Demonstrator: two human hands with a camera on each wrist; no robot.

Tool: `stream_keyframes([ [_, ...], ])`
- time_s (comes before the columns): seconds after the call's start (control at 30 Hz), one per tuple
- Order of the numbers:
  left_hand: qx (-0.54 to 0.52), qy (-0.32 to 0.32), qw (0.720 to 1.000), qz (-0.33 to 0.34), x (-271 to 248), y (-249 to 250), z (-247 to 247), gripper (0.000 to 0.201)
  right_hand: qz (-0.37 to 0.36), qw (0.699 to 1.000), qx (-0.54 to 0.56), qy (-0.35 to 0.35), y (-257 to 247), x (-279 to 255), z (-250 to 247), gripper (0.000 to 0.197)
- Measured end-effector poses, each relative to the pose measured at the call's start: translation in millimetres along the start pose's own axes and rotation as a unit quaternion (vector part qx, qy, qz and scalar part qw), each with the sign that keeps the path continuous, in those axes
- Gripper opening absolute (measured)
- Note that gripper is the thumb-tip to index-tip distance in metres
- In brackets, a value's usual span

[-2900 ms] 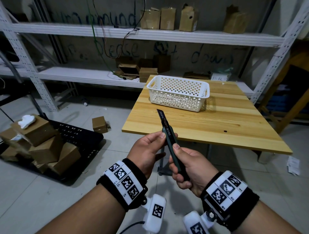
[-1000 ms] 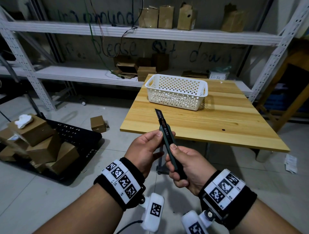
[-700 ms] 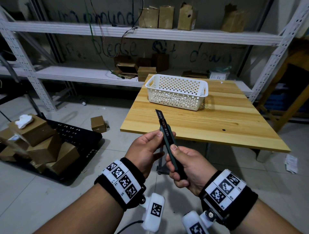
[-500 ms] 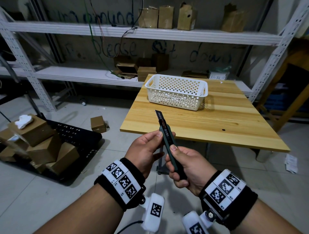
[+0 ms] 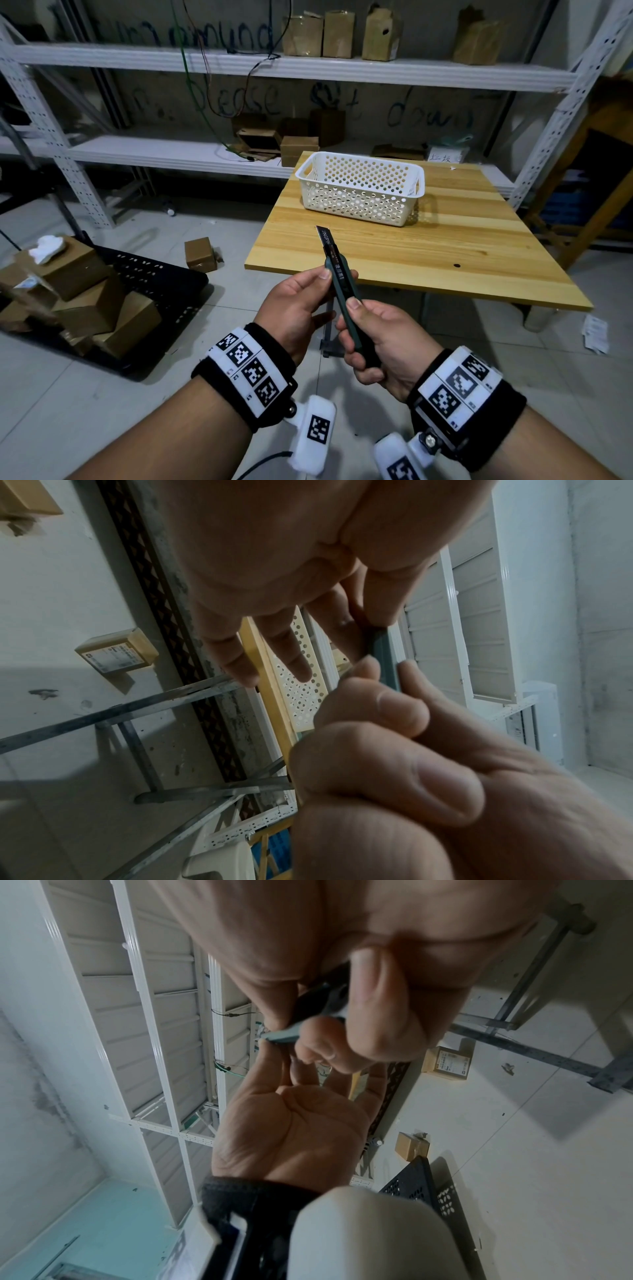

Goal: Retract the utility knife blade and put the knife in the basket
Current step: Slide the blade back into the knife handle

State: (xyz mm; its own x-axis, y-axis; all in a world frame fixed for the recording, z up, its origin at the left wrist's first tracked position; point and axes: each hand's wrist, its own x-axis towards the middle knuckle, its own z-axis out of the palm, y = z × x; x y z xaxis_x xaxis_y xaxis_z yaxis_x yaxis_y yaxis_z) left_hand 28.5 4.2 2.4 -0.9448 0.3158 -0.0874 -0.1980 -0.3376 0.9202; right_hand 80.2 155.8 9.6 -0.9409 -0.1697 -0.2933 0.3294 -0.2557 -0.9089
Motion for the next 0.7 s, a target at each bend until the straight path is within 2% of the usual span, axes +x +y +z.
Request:
stream_keyframes([
  [0.5,-0.004,0.005,1.000,0.003,2.0,-0.3,-1.1,0.025,-0.004,1.000,0.000,0.000,0.0,-0.8,2.3,0.031],
  [0.7,-0.013,0.014,1.000,0.005,2.4,-0.7,-1.5,0.026,-0.028,0.999,-0.027,0.024,2.9,0.7,3.6,0.034],
])
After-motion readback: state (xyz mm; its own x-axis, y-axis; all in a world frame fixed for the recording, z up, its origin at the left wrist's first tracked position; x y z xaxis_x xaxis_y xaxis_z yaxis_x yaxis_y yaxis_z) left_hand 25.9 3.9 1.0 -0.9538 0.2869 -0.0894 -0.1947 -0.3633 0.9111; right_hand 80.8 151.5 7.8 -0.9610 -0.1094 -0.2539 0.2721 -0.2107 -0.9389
